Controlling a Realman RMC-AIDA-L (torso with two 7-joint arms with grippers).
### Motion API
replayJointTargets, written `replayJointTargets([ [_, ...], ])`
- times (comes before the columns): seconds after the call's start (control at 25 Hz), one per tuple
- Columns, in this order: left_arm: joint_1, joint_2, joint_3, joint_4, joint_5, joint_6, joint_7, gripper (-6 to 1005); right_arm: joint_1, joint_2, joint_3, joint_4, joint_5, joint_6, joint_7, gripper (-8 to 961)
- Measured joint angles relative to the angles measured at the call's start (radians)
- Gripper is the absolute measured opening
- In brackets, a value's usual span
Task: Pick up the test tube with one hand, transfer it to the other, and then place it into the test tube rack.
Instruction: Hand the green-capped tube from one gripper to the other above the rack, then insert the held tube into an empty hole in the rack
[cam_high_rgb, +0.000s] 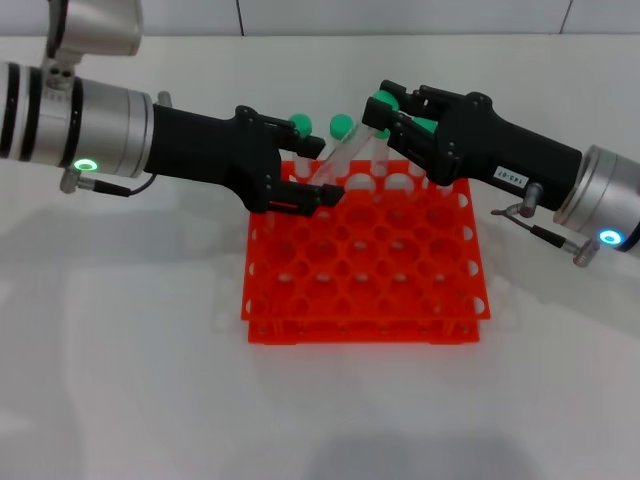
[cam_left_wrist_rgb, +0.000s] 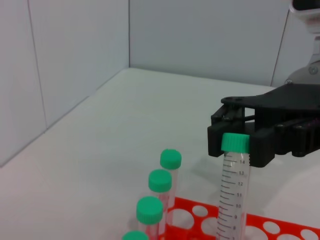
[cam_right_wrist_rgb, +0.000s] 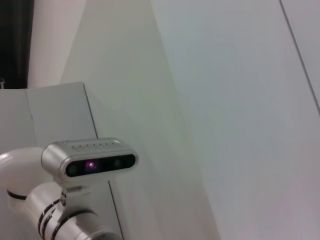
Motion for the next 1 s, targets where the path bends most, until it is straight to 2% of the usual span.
replayJointTargets([
  [0.16, 0.043, -0.006, 0.056, 0.139, 0.034, 0.002, -0.134, 616, -0.004, 0.000, 0.000, -0.001, -0.001, 0.000, 0.001, 256],
  [0.2, 0.043, -0.006, 0.056, 0.139, 0.034, 0.002, -0.134, 663, -0.005, 0.000, 0.000, -0.001, -0.001, 0.000, 0.001, 256],
  [0.28, 0.075, -0.015, 0.090, 0.270, 0.094, 0.007, -0.249, 758, -0.006, -0.001, 0.000, -0.001, -0.001, -0.001, 0.001, 256],
  [0.32, 0.100, -0.016, 0.118, 0.361, 0.123, 0.016, -0.331, 780, -0.006, -0.002, 0.000, 0.000, -0.002, -0.002, 0.001, 256],
  [0.36, 0.104, -0.016, 0.122, 0.373, 0.124, 0.018, -0.339, 803, -0.007, -0.002, 0.000, 0.000, -0.002, -0.003, 0.000, 256],
  [0.52, 0.165, -0.017, 0.137, 0.540, 0.127, 0.068, -0.448, 893, -0.009, -0.005, 0.004, 0.002, -0.006, -0.006, -0.006, 257],
  [0.88, 0.355, -0.018, 0.141, 0.993, 0.113, 0.148, -0.697, 893, 0.004, -0.012, 0.006, -0.001, -0.011, -0.001, -0.010, 256],
  [1.0, 0.447, -0.020, 0.149, 1.053, 0.102, 0.111, -0.695, 893, 0.015, -0.015, 0.006, -0.002, -0.011, 0.000, -0.010, 256],
])
